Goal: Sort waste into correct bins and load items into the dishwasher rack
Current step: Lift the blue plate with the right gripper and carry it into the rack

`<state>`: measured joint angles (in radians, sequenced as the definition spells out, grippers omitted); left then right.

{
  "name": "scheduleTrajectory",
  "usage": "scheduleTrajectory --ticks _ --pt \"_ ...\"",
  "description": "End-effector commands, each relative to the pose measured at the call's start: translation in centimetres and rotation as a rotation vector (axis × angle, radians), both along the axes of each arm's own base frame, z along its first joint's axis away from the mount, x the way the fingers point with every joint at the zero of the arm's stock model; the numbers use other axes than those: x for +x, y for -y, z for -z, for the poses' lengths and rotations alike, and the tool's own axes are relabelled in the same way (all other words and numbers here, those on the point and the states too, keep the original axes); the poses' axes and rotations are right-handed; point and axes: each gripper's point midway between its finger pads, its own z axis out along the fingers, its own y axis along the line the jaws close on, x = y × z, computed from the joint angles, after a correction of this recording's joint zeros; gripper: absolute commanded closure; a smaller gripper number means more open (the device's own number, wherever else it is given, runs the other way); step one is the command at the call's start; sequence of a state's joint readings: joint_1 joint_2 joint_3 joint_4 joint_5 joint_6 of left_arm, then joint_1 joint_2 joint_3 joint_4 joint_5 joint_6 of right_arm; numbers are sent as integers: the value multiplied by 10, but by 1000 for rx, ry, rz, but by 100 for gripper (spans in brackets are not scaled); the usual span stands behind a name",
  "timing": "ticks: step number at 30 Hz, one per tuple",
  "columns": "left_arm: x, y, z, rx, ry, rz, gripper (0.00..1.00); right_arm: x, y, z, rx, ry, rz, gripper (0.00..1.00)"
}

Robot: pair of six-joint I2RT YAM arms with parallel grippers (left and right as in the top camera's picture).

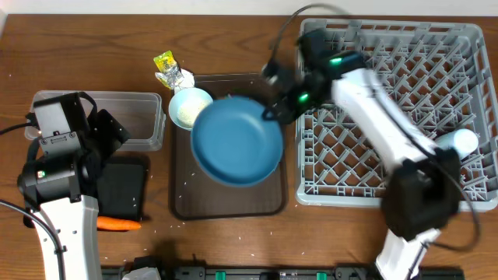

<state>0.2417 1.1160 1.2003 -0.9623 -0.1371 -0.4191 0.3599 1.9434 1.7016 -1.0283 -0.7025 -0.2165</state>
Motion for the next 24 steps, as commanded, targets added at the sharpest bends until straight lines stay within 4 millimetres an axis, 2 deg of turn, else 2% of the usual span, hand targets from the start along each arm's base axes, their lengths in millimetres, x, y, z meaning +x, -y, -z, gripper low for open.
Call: scheduleTrajectory --ticks 1,4,7,11,14,21,24 --pt "-1 -2 -8 4 23 -11 2 20 38 -49 24 77 153 99" --pt "-1 -2 -8 4 23 -11 2 34 82 -72 25 119 286 99" --pt "-1 -2 -8 4 23 -11 2 49 143 -83 -24 153 456 99" --pt "-1 -2 -8 4 23 -11 2 54 228 -79 -90 126 672 99" --pt "-1 -2 -8 4 23 -11 2 48 279 -71 -150 88 798 99" --pt "-1 -2 -8 4 23 -11 2 40 366 -62 -291 56 1097 99" --pt "-1 -2 -8 4 23 -11 2 30 405 -59 -399 48 1241 99"
